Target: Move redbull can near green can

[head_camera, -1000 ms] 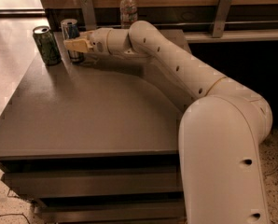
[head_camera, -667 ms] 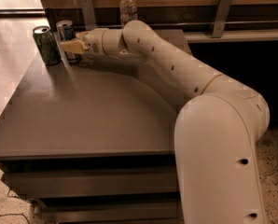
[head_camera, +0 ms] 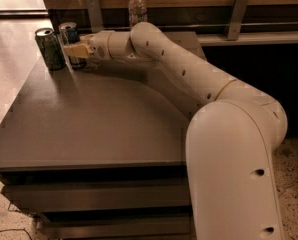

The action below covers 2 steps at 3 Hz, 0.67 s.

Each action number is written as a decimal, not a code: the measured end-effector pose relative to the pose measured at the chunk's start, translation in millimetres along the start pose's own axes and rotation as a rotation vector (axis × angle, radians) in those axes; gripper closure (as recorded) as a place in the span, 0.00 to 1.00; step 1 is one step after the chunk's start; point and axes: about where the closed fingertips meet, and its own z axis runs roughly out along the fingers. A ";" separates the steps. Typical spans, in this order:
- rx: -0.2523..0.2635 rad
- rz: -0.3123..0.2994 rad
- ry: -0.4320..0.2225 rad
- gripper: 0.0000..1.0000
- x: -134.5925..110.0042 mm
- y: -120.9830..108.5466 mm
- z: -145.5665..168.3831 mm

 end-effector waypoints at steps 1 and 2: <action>-0.004 0.001 0.000 0.36 0.3 2.0 2.5; -0.009 0.001 0.000 0.13 0.6 4.2 5.1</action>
Offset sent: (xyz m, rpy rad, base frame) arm -0.0009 0.0026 -0.0005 0.0003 0.0010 0.0036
